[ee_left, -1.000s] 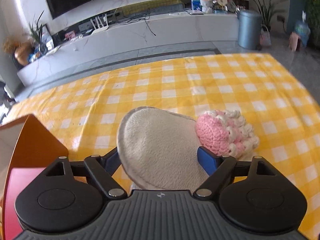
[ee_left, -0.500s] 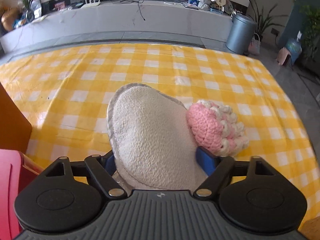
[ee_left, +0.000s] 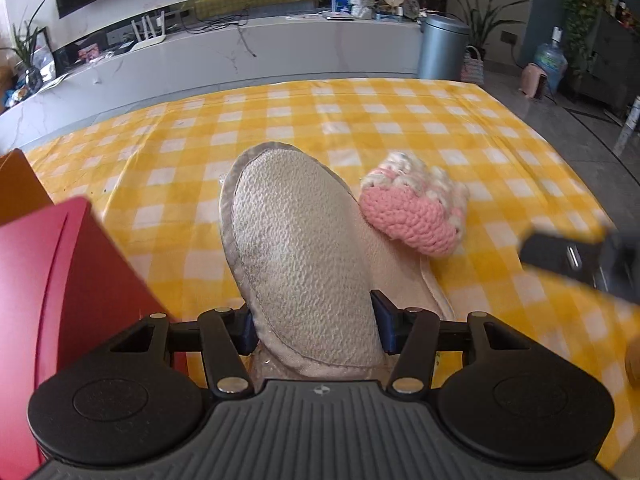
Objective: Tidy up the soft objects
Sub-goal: 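Close the left gripper on the beige pad while right closes on the pink pouch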
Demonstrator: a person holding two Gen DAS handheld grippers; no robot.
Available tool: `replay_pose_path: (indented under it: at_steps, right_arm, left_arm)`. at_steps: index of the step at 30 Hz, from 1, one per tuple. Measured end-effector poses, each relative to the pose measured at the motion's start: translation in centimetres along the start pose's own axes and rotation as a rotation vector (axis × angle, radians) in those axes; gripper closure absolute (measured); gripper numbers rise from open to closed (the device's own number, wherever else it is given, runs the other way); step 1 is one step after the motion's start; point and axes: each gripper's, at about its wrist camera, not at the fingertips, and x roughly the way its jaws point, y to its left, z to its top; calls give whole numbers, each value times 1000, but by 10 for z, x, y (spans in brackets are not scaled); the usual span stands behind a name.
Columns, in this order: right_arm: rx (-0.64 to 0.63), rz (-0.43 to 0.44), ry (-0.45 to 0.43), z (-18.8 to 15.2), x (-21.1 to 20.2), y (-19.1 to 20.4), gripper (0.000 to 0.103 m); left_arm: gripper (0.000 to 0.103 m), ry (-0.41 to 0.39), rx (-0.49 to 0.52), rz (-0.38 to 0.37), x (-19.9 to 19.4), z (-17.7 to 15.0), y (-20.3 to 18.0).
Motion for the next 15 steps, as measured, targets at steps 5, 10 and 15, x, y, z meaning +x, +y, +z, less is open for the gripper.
replay_pose_path:
  at_steps: [5,10,15]
  right_arm:
    - [19,9,-25,8,0,-6,18]
    - [-25,-12,-25,8,6,-3,15]
    - [-71,17,2,7,19,10,15]
  left_arm:
    - [43,-9,37,-57,-25,-25,-3]
    - [34,-57,95,-123,-46,-40,1]
    - [30,-133,106,-137,-65,-49,-1]
